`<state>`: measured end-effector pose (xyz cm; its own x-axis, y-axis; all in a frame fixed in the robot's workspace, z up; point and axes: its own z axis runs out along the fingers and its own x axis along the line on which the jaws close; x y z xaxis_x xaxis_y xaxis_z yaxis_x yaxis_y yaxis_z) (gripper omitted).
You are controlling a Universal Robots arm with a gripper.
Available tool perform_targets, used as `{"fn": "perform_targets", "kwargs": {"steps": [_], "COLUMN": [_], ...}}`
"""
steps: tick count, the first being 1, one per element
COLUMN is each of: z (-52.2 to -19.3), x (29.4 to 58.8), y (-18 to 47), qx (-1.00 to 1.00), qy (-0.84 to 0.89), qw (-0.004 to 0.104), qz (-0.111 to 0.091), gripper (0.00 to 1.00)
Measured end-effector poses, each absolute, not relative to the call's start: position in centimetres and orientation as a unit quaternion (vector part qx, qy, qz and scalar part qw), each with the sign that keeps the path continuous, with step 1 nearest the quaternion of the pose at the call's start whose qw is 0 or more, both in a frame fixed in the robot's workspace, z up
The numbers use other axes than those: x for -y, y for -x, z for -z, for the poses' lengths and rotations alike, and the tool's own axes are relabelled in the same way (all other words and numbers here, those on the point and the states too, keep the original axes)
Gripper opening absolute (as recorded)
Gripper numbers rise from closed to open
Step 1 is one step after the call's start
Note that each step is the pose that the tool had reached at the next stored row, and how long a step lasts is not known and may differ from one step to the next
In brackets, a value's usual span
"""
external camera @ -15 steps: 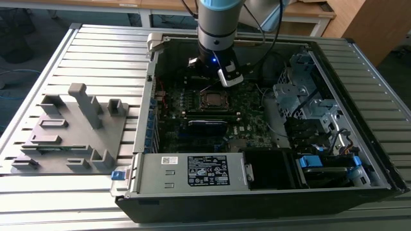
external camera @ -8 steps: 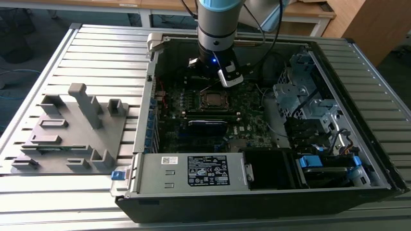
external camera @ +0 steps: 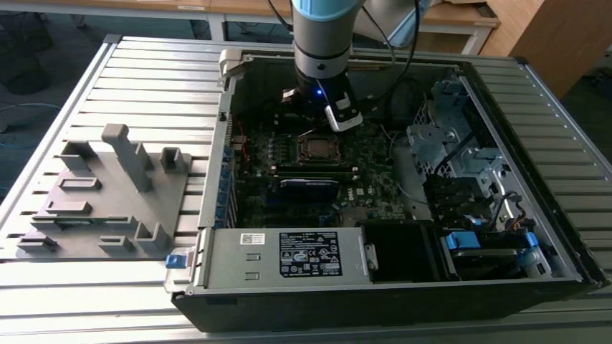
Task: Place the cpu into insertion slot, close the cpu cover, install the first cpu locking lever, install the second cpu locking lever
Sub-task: 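Install the first cpu locking lever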
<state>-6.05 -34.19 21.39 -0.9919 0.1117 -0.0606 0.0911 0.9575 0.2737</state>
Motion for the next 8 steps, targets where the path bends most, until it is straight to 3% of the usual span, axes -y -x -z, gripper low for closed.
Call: {"fn": "perform_targets", "kwargs": {"steps": [8], "z": [-21.32], "x": [34.18], "y": [6.05], "qx": [-0.989], "qy": [-0.051], "qw": [0.038], "qz": [-0.137], "gripper": [0.1]}}
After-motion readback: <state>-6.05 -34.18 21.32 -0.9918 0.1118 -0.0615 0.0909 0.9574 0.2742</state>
